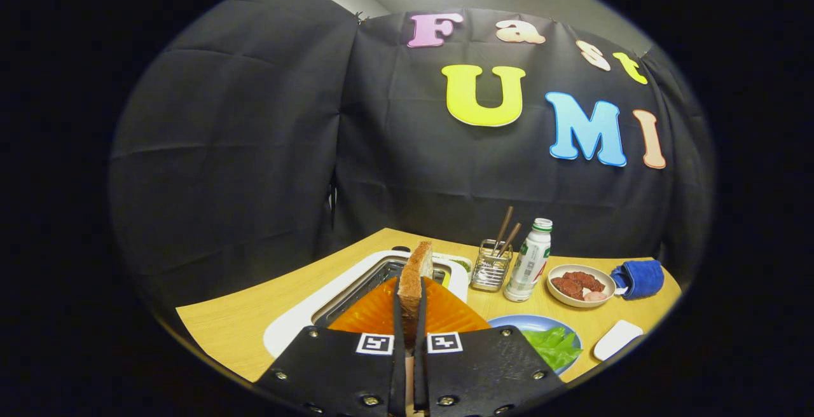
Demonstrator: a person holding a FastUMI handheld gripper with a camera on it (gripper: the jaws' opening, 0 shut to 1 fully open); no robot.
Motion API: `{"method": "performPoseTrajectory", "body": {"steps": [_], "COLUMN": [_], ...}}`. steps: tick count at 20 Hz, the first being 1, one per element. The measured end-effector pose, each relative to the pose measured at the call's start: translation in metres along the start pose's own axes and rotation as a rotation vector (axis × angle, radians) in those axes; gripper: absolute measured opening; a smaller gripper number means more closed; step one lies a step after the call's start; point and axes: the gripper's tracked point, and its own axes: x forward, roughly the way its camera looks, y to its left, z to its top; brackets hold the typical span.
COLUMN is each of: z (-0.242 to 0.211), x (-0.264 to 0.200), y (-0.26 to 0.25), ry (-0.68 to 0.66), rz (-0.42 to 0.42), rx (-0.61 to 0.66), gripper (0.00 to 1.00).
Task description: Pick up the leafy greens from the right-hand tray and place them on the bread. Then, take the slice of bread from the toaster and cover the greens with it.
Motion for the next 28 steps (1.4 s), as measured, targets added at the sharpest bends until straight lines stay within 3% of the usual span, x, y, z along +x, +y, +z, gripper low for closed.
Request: {"method": "performPoseTrajectory", "body": {"steps": [16, 22, 28], "z": [0.064, 0.061, 0.036], "x": [-0.042, -0.06, -0.064], "y": [-0.021, -0.055, -0.103], "ry": [-0.109, -0.115, -0.085], "rz": [0.078, 0.061, -0.01], "rx": [0.107, 0.136, 0.159], "gripper": [0.05, 0.05, 0.05]}}
